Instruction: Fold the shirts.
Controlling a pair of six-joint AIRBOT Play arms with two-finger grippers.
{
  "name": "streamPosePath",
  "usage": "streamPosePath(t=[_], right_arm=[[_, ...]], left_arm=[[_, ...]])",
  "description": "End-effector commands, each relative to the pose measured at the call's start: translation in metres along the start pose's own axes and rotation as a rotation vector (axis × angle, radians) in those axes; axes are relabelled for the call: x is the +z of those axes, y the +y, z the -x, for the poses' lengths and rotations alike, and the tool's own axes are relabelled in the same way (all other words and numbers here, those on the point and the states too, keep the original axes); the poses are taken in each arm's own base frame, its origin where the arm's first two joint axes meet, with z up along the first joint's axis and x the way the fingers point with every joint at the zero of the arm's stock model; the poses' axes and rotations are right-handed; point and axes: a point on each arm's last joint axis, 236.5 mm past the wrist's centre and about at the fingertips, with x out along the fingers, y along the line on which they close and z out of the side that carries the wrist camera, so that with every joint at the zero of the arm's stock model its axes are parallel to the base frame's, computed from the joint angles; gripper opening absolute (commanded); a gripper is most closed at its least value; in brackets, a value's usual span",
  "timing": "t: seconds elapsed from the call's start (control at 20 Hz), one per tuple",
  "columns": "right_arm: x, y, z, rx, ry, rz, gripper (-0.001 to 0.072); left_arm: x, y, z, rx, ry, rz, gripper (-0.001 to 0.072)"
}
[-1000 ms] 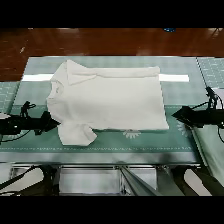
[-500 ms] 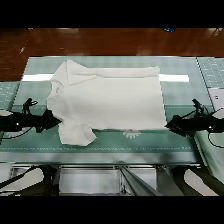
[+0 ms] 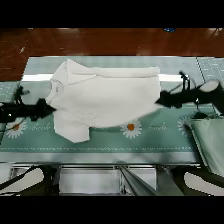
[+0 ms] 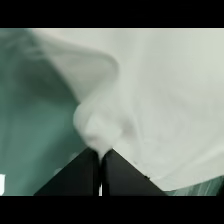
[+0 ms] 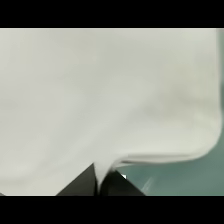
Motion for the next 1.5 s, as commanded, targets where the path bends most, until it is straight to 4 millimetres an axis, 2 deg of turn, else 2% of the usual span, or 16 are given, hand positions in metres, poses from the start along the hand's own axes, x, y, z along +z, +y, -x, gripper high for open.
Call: streamPosePath(t=[0.0,0.05,0.15,0.25,0.3,0.4,0.5,0.55,0.65,0.85,1.0,1.05,1.15,1.2,1.3,1.45], right_arm=[[0.088,0.086,0.088,0.023,-0.214,0.262,0.002],[0.117,0.112,0.132,-0.003,-0.328,0.339,0.0021],[0.148,0.157,0.217,-0.054,-0.526,0.461,0.0021],[0.147,0.195,0.295,-0.094,-0.676,0.559,0.0021],[0.138,0.211,0.327,-0.1,-0.747,0.591,0.0021],[0.107,0.223,0.374,-0.132,-0.837,0.617,0.0021],[0.067,0.214,0.405,-0.212,-0.86,0.605,0.0021],[0.05,0.21,0.42,-0.242,-0.891,0.601,0.0021],[0.013,0.206,0.443,-0.271,-0.947,0.596,0.0021],[-0.044,0.193,0.455,-0.294,-0.958,0.581,0.0021],[-0.061,0.17,0.44,-0.329,-0.883,0.514,0.0021],[-0.062,0.16,0.428,-0.346,-0.831,0.496,0.002],[-0.052,0.142,0.395,-0.351,-0.73,0.463,0.0021],[-0.045,0.135,0.375,-0.343,-0.685,0.45,0.0021],[-0.022,0.115,0.326,-0.327,-0.595,0.412,0.0021],[0.022,0.085,0.244,-0.294,-0.468,0.369,0.0021]], left_arm=[[0.075,-0.13,0.081,-0.276,-0.263,-0.173,0.0014],[0.095,-0.174,0.124,-0.327,-0.384,-0.265,0.0014],[0.11,-0.251,0.21,-0.36,-0.606,-0.466,0.0014],[0.098,-0.311,0.287,-0.348,-0.79,-0.626,0.0013],[0.09,-0.325,0.318,-0.307,-0.863,-0.634,0.0013],[0.068,-0.342,0.366,-0.195,-0.991,-0.705,0.0013],[0.031,-0.355,0.404,-0.11,-1.105,-0.794,0.0013],[0.009,-0.358,0.414,-0.077,-1.13,-0.825,0.0013],[-0.03,-0.347,0.423,0.041,-1.148,-0.871,0.0014],[-0.081,-0.314,0.456,0.258,-1.248,-0.834,0.0014],[-0.103,-0.313,0.454,0.212,-1.243,-0.813,0.0014],[-0.099,-0.309,0.447,0.214,-1.217,-0.805,0.0014],[-0.072,-0.286,0.415,0.216,-1.115,-0.736,0.0014],[-0.054,-0.267,0.389,0.22,-1.033,-0.69,0.0014],[-0.018,-0.225,0.314,0.178,-0.814,-0.572,0.0014],[0.026,-0.184,0.21,0.055,-0.566,-0.473,0.0014]])
